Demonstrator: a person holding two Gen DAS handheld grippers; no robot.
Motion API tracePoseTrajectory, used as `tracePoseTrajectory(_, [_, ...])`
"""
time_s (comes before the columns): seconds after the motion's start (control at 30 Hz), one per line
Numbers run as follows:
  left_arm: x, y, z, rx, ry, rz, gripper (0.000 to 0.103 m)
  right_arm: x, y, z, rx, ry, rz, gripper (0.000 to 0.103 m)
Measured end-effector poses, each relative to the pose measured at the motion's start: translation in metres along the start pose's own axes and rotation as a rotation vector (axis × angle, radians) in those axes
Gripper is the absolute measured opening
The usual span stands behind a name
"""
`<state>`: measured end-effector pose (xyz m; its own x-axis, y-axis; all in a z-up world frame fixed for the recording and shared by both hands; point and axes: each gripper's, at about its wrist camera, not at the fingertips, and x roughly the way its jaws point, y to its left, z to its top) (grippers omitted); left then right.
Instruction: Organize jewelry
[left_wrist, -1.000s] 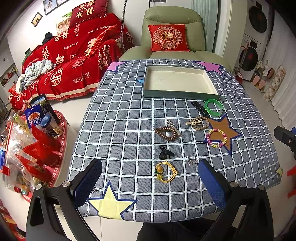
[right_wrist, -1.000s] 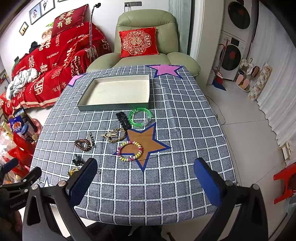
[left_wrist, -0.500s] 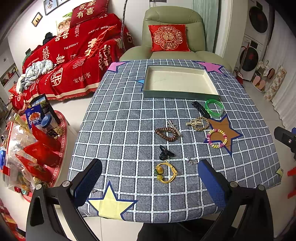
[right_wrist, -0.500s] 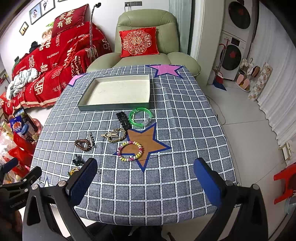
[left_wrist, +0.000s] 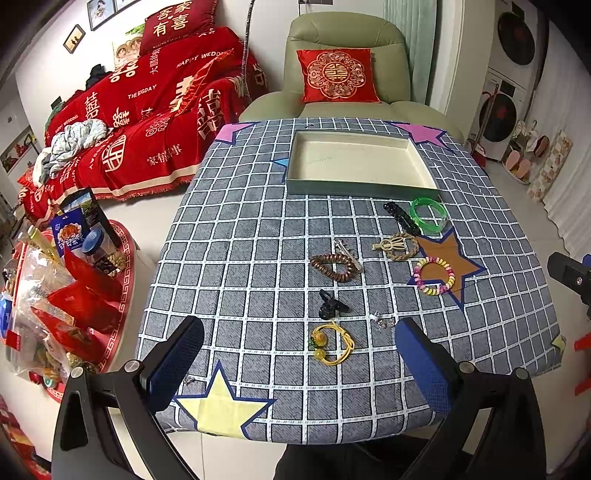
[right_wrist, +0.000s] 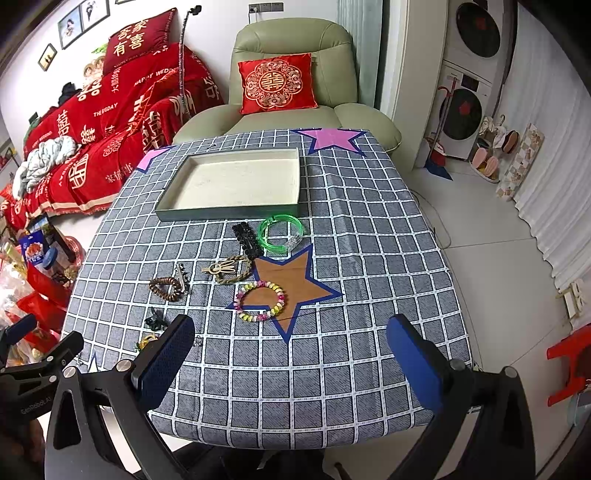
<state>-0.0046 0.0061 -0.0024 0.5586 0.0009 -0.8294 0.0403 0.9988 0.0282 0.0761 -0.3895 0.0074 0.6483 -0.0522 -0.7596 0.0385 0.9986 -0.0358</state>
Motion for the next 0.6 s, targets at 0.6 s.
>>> tracePoseTrajectory(0.6, [-0.0001,0.0020,-0.0008,-0.003,0.005,0.004,0.103,0.0012,0.0010,-0.0005,0.001,0.003,-0.001,0.103])
